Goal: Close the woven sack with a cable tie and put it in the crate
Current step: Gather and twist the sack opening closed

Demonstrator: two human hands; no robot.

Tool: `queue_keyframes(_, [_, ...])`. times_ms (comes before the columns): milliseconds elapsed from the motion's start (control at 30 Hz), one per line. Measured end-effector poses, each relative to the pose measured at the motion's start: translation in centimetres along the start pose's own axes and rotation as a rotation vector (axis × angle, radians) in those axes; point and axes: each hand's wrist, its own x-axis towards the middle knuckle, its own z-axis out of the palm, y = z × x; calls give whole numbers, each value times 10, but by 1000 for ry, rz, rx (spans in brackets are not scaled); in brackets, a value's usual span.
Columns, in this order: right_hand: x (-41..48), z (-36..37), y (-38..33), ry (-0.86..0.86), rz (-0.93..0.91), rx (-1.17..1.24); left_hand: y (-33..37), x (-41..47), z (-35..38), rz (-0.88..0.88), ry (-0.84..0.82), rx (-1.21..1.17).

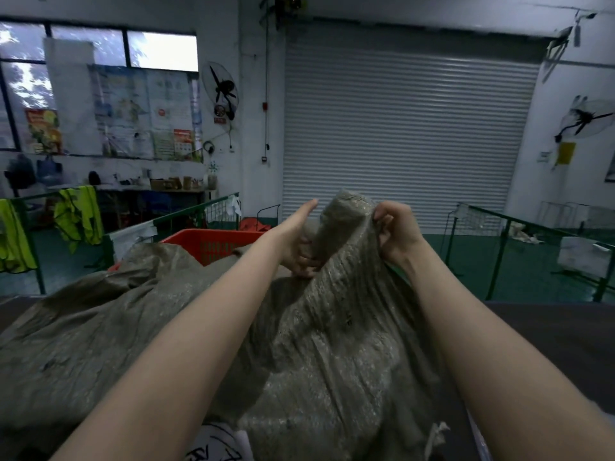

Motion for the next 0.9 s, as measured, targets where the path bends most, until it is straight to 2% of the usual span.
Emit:
queue_keyframes(100, [2,6,1,-101,-13,59,9,-8,13,56,-56,-16])
queue_keyframes(200, [5,7,-2,-177,-43,80,21,-7,21,214,62,-67])
queue_keyframes(300, [22,0,-9,-29,17,27,43,-6,18,420,276,-63])
queue_keyframes(400, [29,-5,-19,22,199,-278,65,-16,15,641,430,27])
queue_keyframes(467, [28,-2,-25,-33,279,-315,74,-25,20,755,392,131])
queue_keyframes(567, [29,7,-36,-22,126,-112,73,-42,38,879,270,371])
queue_keyframes(633, [30,5,-39,38,-11,-46,69,-48,44,856,124,570])
queue_keyframes(667, [29,-2,-42,81,-73,-60,66,-51,45,781,16,681])
queue_keyframes(767, [22,-9,-53,26,-25,-55,54,-52,33,387,-298,999])
queue_keyframes(833, [19,-1,-61,44,54,-212,48,-50,27,247,-411,1094])
queue_keyframes(900, [17,11,-64,110,31,-322,50,-51,21,283,-425,1026])
